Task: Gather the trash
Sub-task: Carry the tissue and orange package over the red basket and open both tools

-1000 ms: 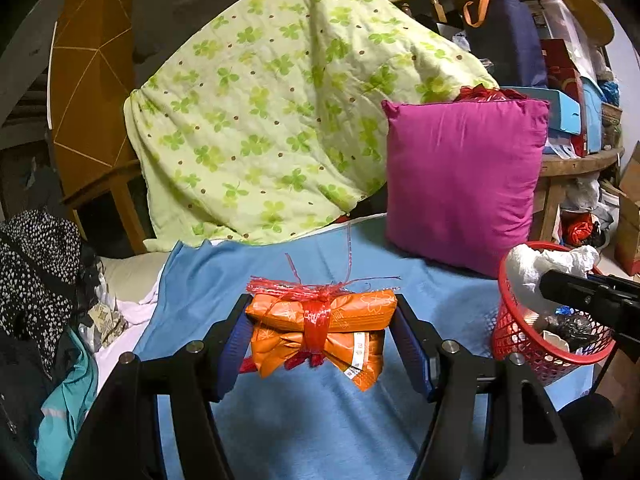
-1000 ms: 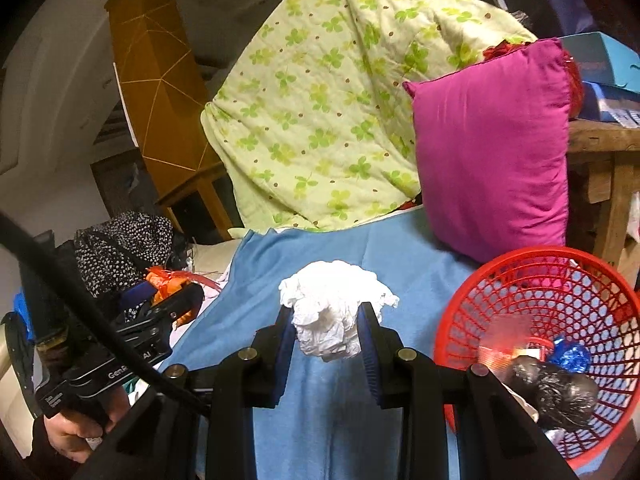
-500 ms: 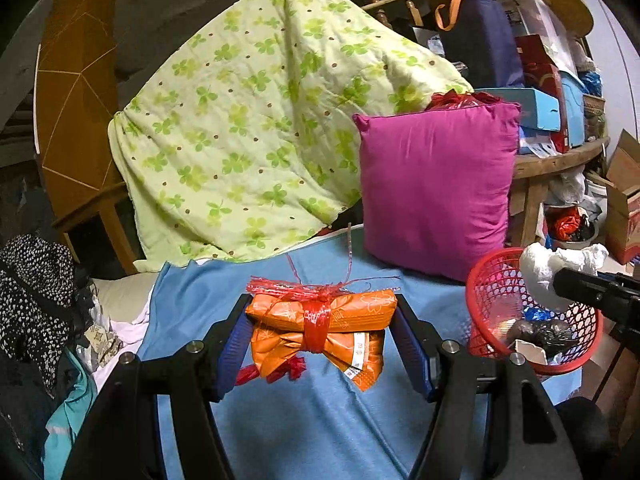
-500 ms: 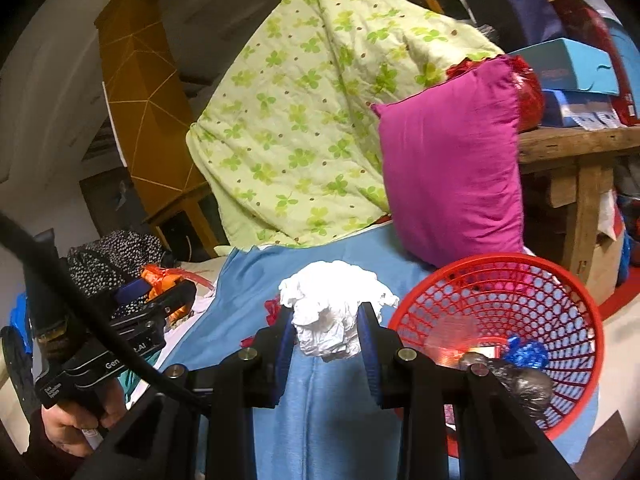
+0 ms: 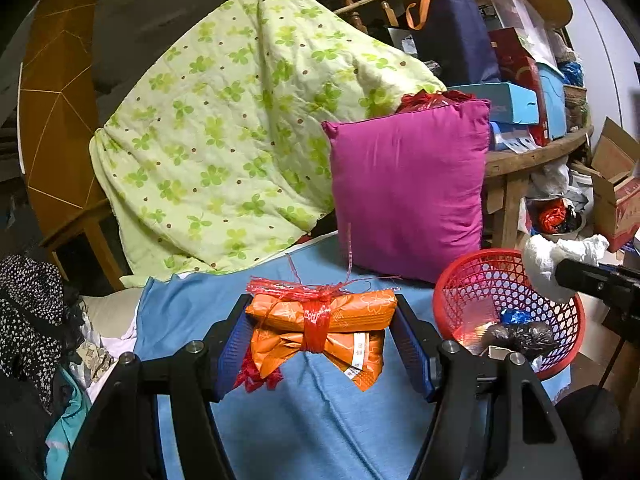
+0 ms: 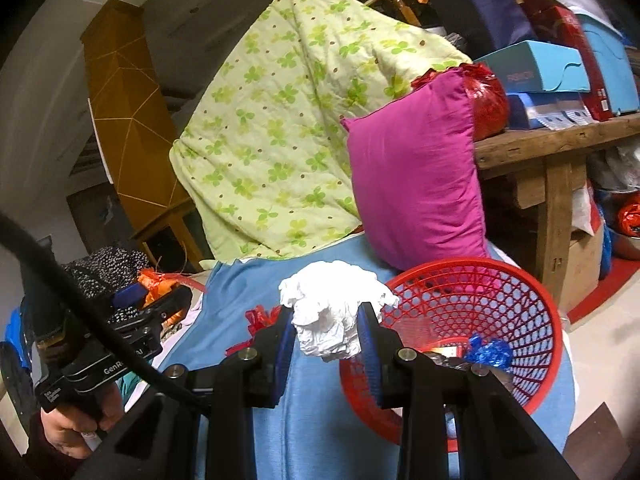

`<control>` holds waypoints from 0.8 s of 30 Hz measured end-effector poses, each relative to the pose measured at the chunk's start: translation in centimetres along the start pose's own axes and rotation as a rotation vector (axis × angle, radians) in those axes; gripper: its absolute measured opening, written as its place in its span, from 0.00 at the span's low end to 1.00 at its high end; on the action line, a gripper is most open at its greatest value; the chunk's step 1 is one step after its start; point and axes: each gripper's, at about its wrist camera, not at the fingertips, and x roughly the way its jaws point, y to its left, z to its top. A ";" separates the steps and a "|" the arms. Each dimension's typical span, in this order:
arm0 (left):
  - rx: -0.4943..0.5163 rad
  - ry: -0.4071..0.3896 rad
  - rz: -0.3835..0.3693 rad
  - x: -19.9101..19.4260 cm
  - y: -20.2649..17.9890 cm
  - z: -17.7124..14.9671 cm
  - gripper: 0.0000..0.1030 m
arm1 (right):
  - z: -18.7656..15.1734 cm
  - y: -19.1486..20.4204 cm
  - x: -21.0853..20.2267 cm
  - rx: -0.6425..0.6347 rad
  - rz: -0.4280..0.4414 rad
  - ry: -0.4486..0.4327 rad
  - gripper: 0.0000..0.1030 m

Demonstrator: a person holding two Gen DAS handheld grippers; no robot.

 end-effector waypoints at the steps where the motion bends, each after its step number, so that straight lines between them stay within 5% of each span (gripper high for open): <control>1: 0.005 0.001 -0.003 0.0 -0.3 0.1 0.67 | 0.1 -0.1 -0.1 0.003 0.000 -0.002 0.32; 24: 0.088 -0.003 -0.082 0.8 -6.8 1.6 0.67 | 0.7 -4.9 -2.7 0.060 -0.079 -0.053 0.32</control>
